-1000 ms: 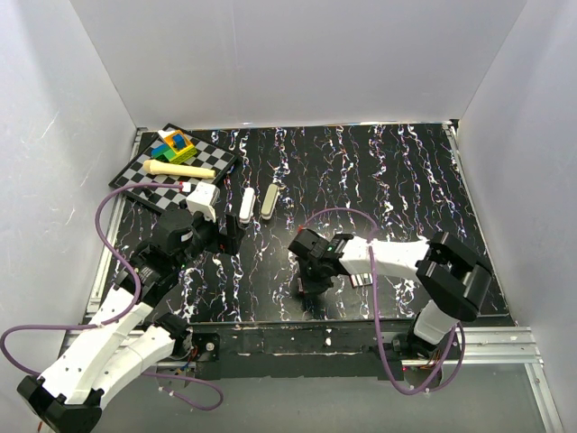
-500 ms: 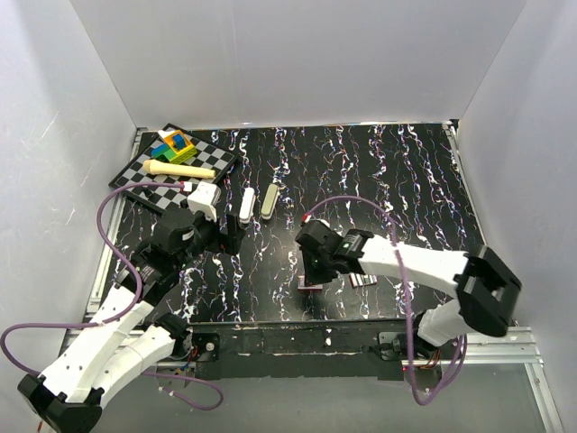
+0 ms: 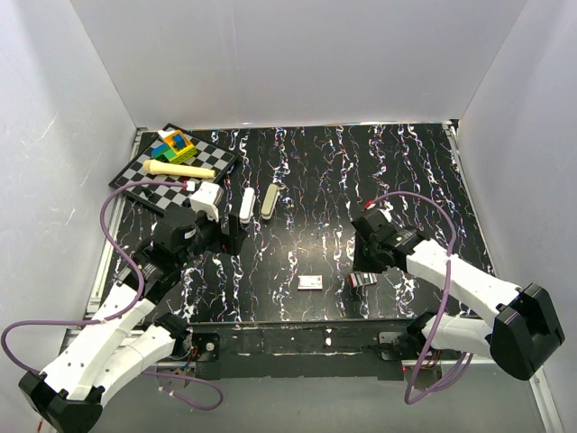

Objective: Unload the staples from the stapler

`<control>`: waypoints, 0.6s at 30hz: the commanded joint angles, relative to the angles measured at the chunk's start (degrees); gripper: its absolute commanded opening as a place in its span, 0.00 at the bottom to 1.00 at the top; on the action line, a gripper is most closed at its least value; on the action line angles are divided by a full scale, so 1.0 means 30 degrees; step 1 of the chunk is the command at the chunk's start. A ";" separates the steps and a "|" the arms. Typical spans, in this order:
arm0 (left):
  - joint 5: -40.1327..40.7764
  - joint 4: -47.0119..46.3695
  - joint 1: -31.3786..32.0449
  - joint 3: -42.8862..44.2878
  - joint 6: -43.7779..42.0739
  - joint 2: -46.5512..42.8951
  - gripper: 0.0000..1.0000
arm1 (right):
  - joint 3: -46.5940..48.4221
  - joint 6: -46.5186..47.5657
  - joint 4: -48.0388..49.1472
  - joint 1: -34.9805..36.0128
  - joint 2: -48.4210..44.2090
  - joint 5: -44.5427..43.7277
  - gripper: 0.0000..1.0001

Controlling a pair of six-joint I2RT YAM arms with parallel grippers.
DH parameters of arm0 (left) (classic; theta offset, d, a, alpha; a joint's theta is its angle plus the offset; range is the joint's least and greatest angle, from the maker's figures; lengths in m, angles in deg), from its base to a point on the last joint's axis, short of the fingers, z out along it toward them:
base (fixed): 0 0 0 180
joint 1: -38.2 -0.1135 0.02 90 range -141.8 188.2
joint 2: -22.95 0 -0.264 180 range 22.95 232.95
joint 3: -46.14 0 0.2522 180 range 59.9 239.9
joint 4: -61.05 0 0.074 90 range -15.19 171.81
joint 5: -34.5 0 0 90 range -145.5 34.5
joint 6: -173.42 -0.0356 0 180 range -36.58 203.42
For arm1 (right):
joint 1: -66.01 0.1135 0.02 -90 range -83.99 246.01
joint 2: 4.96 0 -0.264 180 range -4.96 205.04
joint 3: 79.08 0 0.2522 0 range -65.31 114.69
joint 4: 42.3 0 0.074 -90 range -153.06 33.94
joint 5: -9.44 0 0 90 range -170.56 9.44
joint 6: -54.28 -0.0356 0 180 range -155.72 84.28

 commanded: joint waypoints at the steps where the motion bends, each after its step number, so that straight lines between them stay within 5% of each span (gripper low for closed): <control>1: -0.0124 0.0079 -0.0086 -0.0085 -0.0160 0.0005 0.84 | -0.0226 0.0538 -0.0664 -0.1399 -0.0429 -0.0689 0.36; 18: -0.0182 0.0079 -0.0115 -0.0114 -0.0131 -0.0376 0.84 | -0.1867 0.1065 0.0858 -0.5327 0.1181 -0.0074 0.37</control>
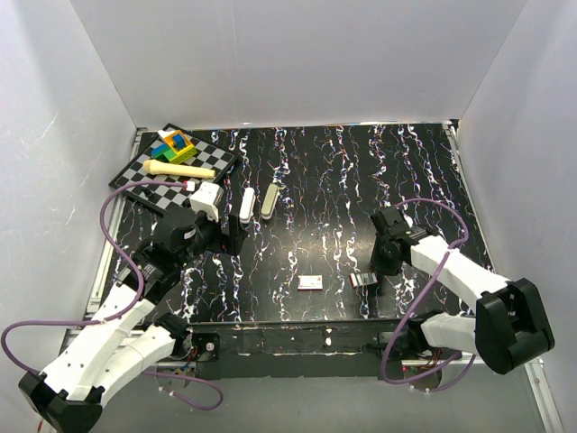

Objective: Unload the staples from the stapler

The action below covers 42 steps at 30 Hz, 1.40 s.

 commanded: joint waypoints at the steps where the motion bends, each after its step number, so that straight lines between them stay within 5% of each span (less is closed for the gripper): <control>1: -0.0146 0.0086 -0.0087 -0.0085 -0.0131 -0.0369 0.84 | -0.0272 0.0584 0.0676 -0.0424 0.0577 0.0071 0.37; 19: -0.0175 0.0086 -0.0086 -0.0085 -0.0131 -0.0486 0.84 | -0.0242 0.1024 0.1351 -0.0806 0.1985 0.0950 0.33; 34: -0.0233 0.0115 -0.0086 -0.0085 -0.0160 -0.0457 0.84 | -0.0945 0.1025 0.1701 -0.0778 0.1780 0.1564 0.14; 42: -0.2430 0.0262 0.0001 0.0471 0.0921 0.0772 0.78 | -0.1356 0.0878 0.1907 -0.0251 0.1078 0.1858 0.01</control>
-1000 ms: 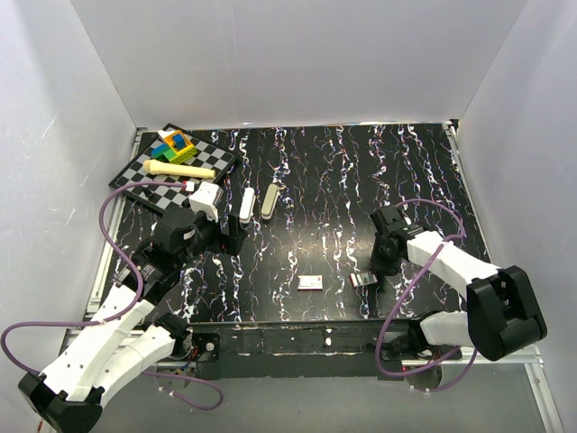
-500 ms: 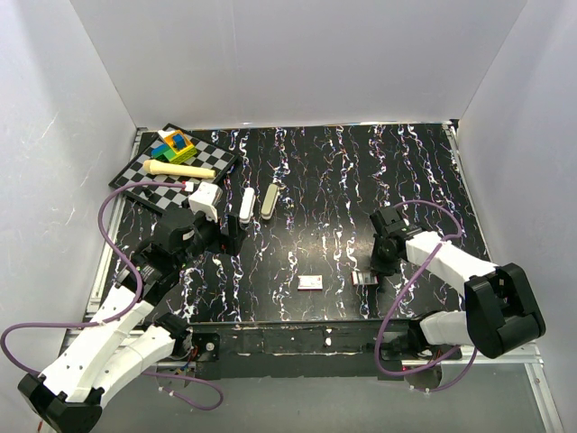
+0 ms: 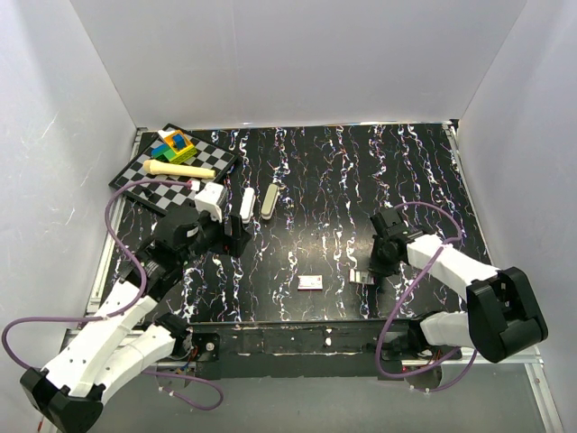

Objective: Unload the staples from the stapler

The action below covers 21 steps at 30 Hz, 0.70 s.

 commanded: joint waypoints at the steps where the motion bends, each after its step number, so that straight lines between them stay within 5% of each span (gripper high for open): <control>1: -0.1556 0.0349 -0.0027 0.0501 0.1075 0.0983 0.77 | -0.0605 -0.0040 0.0151 0.0449 -0.0678 0.0365 0.01; 13: -0.0241 0.0497 0.2343 -0.0113 0.4883 0.4002 0.72 | -0.0694 0.0107 0.0092 0.1474 -0.1735 0.0686 0.01; 21: -0.0034 -0.0498 0.3488 -0.0962 0.6146 0.6083 0.56 | -0.0489 -0.0596 0.0940 0.2676 -0.1121 0.1272 0.01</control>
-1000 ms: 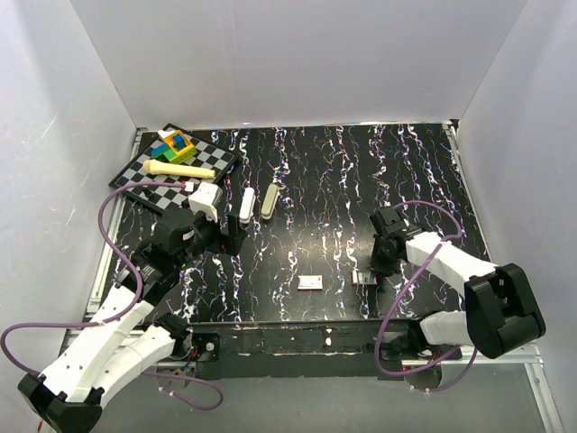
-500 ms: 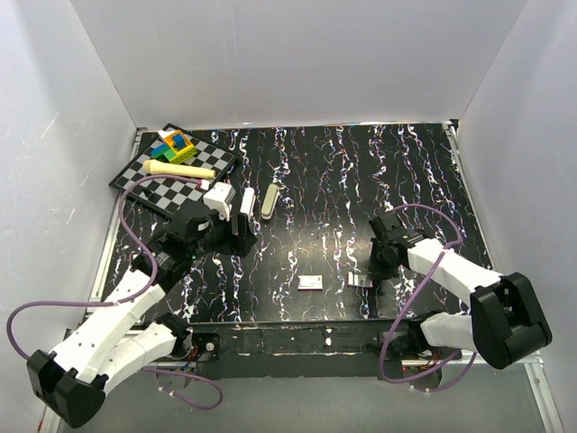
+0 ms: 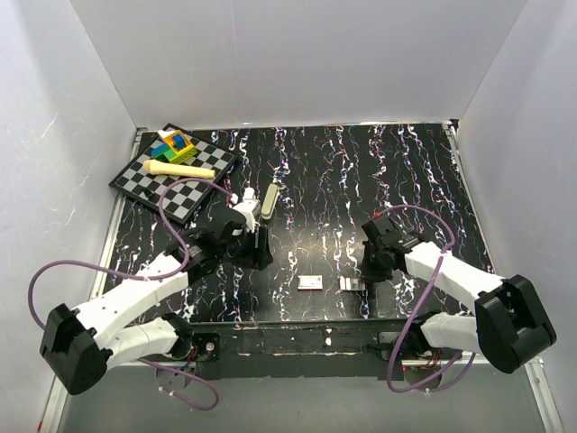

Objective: Unload the staples from the stapler

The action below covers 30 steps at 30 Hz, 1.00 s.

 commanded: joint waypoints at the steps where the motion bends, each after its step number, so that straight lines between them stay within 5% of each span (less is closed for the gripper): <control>1: 0.0316 -0.0747 0.0296 -0.0526 0.1017 0.0874 0.54 | 0.0152 -0.0589 0.0934 0.0658 0.0373 0.0508 0.01; 15: -0.1500 -0.3178 0.0824 -0.0791 0.1340 0.5034 0.02 | 0.0944 -0.0941 0.1667 0.1157 0.1399 0.0800 0.01; 30: -0.1795 -0.4586 0.2200 -0.0118 0.1663 0.7819 0.00 | 0.1530 -0.1381 0.2428 0.1860 0.2543 0.1387 0.01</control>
